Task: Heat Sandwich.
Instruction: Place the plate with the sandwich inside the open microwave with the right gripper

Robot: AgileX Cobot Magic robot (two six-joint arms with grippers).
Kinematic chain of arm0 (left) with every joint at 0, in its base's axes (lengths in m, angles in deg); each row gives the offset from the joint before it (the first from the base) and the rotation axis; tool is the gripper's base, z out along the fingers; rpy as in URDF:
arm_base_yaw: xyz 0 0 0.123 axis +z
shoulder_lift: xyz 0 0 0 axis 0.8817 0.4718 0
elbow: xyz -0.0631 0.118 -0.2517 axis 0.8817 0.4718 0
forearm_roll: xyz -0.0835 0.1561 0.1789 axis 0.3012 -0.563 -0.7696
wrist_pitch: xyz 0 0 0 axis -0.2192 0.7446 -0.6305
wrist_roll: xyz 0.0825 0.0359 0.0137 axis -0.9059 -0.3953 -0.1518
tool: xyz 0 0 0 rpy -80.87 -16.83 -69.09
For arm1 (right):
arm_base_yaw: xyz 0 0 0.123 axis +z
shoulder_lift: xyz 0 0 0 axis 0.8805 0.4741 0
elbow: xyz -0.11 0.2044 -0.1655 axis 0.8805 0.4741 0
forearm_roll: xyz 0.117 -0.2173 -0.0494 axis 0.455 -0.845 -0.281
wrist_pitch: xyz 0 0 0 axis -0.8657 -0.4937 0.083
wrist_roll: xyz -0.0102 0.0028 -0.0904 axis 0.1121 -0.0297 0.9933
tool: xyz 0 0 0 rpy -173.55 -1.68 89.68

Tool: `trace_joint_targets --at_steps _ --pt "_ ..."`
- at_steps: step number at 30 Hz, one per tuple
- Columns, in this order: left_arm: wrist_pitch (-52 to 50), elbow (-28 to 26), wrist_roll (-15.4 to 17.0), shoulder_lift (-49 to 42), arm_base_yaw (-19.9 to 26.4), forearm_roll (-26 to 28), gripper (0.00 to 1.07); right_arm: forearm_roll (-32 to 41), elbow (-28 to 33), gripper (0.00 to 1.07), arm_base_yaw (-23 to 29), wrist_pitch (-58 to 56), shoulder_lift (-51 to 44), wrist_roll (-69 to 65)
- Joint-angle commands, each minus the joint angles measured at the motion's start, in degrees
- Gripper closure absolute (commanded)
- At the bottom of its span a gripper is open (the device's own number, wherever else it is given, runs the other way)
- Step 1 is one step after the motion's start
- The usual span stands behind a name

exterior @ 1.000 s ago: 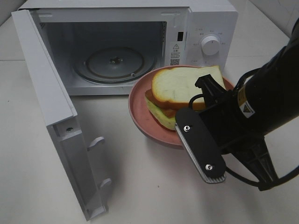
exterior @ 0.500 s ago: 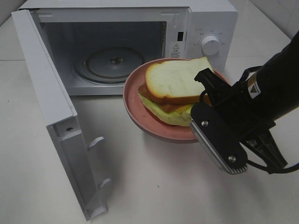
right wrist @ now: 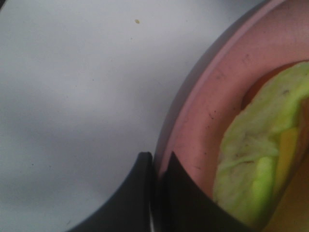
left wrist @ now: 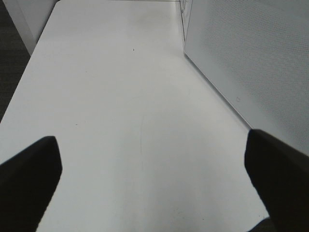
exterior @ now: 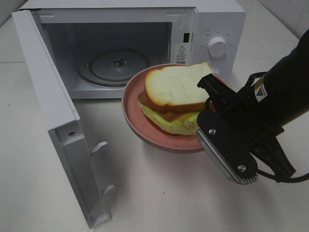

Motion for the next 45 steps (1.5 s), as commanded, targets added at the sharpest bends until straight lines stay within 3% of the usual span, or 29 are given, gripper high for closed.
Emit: trace_joint_targets --at_steps 1,9,45 --pt "-0.7 0.0 0.0 -1.0 -0.1 0.1 0.09 3.3 -0.3 1.07 0.0 1.8 1.0 3.4" --pt "-0.7 0.0 0.0 -1.0 -0.1 0.1 0.09 6.3 -4.0 1.07 0.0 1.1 4.5 5.2" --pt "-0.7 0.0 0.0 -1.0 -0.1 0.1 0.09 6.4 -24.2 1.07 1.5 -0.6 22.1 6.6"
